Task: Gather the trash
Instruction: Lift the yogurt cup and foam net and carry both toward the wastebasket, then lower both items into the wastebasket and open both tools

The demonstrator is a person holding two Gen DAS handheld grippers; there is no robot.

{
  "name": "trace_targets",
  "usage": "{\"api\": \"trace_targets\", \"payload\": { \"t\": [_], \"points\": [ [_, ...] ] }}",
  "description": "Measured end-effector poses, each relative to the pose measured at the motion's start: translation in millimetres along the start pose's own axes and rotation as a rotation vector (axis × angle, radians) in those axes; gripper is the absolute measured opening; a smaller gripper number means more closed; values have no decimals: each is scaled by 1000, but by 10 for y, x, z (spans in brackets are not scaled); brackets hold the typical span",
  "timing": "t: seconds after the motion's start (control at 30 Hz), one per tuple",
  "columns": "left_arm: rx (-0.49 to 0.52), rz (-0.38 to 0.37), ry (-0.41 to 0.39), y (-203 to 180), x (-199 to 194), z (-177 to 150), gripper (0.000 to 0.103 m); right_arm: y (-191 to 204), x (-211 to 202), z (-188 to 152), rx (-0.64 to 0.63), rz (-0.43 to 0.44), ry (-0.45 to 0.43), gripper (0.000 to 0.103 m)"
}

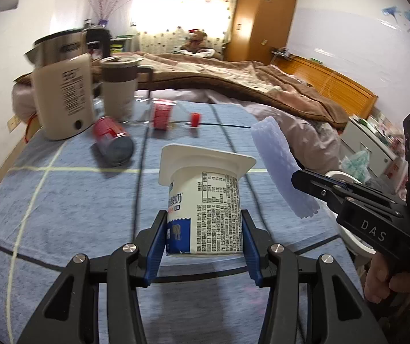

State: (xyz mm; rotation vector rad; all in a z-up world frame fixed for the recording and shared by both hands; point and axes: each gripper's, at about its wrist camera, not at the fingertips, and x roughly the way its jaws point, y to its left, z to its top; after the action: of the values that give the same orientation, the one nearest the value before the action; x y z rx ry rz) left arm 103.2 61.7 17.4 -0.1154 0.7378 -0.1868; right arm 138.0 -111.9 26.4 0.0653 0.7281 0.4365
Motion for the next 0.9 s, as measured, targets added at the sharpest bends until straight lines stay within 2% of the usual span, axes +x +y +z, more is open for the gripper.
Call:
{"api": "trace_targets", "payload": {
  "t": [0.57, 0.9],
  "points": [
    [150, -124, -4, -1013, 155, 118, 50, -830, -681, -158, 140, -135, -73, 7],
    [227, -210, 7, -1584, 292, 125, 50, -1398, -1049, -331, 233, -252, -81, 7]
  ]
}}
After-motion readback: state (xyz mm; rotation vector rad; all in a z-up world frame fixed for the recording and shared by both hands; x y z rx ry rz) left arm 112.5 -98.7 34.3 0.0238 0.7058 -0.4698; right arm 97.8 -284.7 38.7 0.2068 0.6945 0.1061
